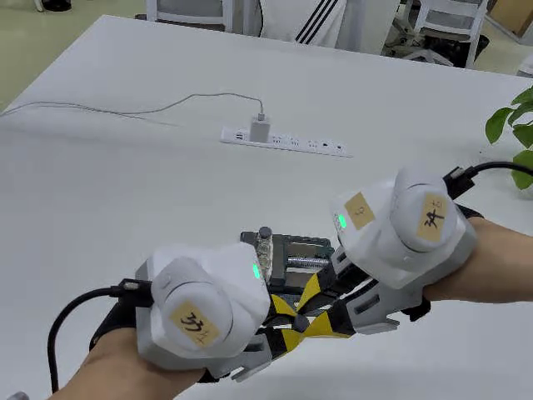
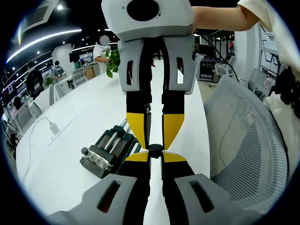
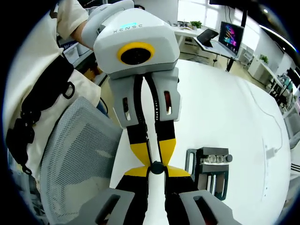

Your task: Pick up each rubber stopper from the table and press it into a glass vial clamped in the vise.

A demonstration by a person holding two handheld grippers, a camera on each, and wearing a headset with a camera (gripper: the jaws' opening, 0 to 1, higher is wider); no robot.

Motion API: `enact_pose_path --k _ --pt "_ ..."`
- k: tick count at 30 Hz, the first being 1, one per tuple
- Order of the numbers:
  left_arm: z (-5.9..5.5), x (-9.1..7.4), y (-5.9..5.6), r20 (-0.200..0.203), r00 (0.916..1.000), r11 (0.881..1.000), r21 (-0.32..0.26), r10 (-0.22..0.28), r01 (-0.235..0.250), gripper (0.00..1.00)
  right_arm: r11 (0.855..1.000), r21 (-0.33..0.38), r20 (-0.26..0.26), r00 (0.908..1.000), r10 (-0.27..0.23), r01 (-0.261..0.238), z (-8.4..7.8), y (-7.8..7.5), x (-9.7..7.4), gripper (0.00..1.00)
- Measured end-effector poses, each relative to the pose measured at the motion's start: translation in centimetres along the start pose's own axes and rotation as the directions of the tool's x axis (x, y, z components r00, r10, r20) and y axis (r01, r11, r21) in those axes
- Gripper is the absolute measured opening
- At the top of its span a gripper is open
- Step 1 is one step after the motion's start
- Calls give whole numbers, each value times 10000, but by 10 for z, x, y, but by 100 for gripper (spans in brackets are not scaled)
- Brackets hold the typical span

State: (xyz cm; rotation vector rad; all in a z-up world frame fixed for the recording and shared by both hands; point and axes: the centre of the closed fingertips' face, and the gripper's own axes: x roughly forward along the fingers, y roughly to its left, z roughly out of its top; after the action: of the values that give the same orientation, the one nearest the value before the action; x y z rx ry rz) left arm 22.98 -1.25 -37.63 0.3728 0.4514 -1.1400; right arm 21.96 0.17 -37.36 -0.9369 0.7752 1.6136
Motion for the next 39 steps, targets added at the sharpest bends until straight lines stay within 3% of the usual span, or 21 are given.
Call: enact_pose_path --k 13,27,39 --pt "-4 -1 -3 54 10000 9999 -129 15 -14 5 9991 418 201 9998 86 -94 0 3 2 6" --pt "-4 -1 -1 503 9986 9989 -429 187 -166 6 9983 544 236 9995 196 -209 0 1 3 6" --pt "-18 -8 14 649 9913 9872 -1188 1143 -1060 41 9980 612 -47 9999 156 -153 -6 -6 5 6"
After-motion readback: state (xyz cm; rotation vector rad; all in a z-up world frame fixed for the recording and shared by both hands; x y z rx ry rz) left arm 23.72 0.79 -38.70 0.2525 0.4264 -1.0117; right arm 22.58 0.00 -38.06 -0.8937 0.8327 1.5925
